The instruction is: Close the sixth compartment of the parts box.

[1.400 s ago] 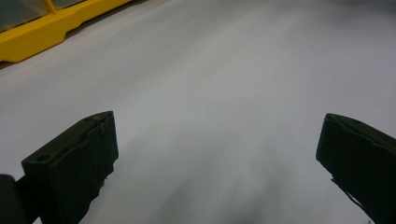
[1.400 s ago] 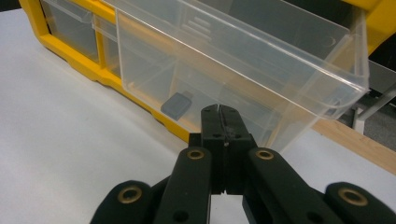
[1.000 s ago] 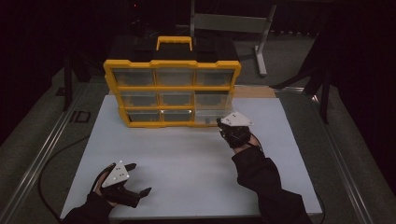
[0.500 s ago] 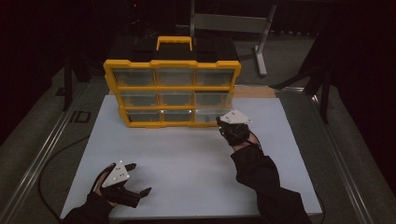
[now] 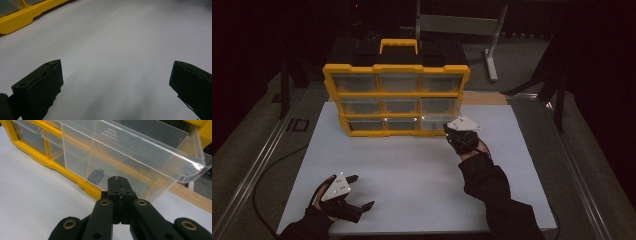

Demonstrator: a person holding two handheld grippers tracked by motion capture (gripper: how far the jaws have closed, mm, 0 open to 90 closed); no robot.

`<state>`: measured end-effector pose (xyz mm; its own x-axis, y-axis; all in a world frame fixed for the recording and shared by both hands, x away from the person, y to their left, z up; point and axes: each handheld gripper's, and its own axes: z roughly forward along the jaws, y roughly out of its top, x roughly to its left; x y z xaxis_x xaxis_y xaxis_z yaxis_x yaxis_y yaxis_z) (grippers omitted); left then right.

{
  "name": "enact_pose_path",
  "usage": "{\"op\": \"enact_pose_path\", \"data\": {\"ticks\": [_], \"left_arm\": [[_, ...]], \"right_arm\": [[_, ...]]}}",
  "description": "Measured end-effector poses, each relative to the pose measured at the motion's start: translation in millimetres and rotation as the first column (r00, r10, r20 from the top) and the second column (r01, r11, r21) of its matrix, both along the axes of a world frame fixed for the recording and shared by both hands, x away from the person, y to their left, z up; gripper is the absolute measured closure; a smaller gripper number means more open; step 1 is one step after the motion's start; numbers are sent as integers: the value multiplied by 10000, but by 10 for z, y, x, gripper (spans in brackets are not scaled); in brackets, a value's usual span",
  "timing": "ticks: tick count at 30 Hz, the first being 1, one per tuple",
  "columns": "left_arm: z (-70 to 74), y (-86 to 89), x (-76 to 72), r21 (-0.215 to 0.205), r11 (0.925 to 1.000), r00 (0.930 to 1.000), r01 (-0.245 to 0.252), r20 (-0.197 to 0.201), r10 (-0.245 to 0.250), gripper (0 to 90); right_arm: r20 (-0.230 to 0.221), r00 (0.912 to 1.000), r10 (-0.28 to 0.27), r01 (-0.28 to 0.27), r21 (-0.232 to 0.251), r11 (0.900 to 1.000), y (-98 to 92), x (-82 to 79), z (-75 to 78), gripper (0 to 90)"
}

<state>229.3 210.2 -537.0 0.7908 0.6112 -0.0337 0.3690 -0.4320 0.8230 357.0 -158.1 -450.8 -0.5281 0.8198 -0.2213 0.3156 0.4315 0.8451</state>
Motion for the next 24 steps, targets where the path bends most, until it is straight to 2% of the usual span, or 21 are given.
{"op": "enact_pose_path", "data": {"ticks": [24], "left_arm": [[7,10,4,-56,10000,10000,-25,31,25,0]], "right_arm": [[97,9995,-313,315,-247,9992,33,133,53,900]]}}
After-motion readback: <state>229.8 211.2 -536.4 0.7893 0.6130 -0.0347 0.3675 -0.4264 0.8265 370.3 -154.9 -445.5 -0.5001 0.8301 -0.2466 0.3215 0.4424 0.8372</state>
